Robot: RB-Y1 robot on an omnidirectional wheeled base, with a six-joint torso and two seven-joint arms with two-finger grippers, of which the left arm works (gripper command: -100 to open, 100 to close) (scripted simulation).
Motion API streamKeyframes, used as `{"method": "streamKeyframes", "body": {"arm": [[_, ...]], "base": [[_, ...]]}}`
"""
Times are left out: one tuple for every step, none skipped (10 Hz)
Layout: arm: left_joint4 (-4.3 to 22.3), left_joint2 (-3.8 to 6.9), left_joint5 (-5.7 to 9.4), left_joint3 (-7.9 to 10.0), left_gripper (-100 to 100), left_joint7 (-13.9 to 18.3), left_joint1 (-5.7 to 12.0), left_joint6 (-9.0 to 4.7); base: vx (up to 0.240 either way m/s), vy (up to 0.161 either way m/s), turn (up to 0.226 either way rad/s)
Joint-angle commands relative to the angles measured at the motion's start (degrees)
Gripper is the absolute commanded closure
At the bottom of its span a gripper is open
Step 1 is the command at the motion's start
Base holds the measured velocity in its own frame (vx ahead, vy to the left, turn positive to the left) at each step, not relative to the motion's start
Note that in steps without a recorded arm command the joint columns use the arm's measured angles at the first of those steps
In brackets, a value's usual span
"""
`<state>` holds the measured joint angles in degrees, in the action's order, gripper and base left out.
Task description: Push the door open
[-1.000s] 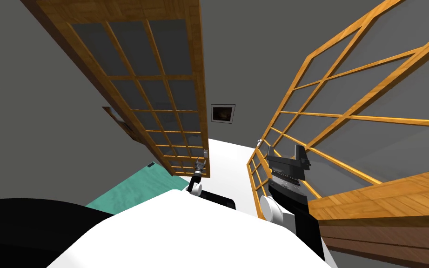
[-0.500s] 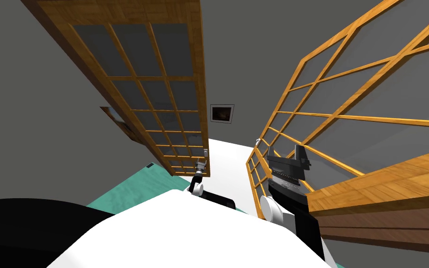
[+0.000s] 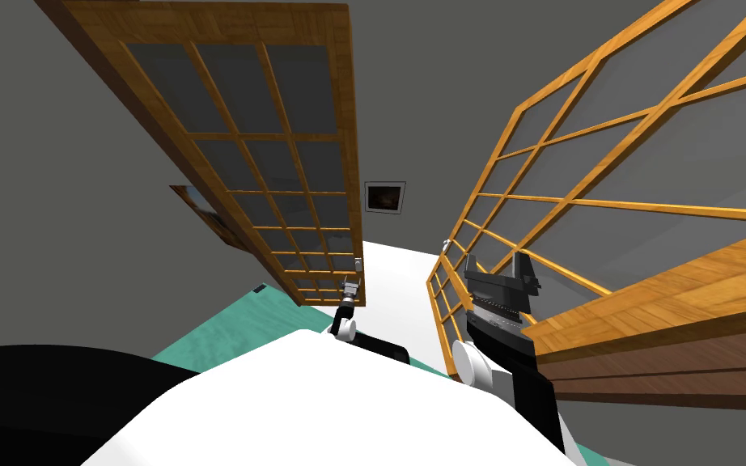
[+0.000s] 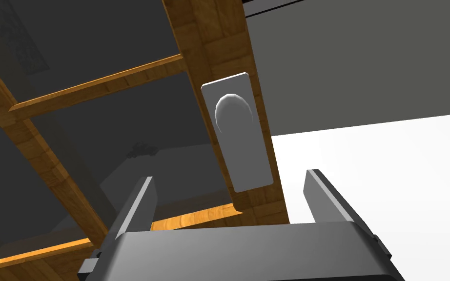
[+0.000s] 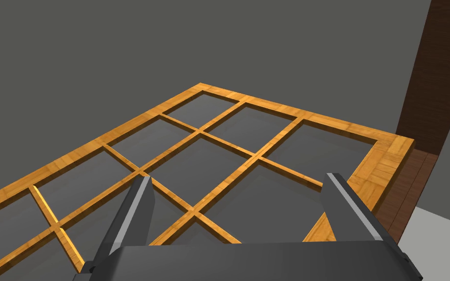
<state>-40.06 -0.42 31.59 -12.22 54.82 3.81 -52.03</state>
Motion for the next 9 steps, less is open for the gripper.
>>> {"method": "streamKeyframes", "body": {"arm": [[0.13,-0.25,0.37,-0.12,-100,1.70,0.11,-0.04],[0.15,-0.58,0.97,-0.32,-100,3.70,0.17,-0.01],[0.18,-0.85,1.42,-0.47,-100,5.30,0.22,0.01],[0.19,-1.11,1.83,-0.61,-100,6.81,0.26,0.03],[0.21,-1.36,2.24,-0.75,-100,8.31,0.31,0.05],[0.22,-1.52,2.48,-0.83,-100,9.21,0.33,0.07],[0.23,-1.66,2.68,-0.90,-100,9.98,0.36,0.08],[0.24,-1.56,2.54,-0.85,-100,9.37,0.35,0.07],[0.33,0.11,2.64,-0.76,-100,9.68,0.43,0.05]], "base": [[-0.027,0.013,-0.015],[-0.024,0.014,-0.031],[-0.029,0.015,-0.037],[-0.032,0.015,-0.027],[-0.033,0.017,-0.027],[-0.027,0.014,-0.019],[-0.019,0.009,-0.012],[-0.008,0.004,-0.003],[0.077,0.014,-0.021]]}}
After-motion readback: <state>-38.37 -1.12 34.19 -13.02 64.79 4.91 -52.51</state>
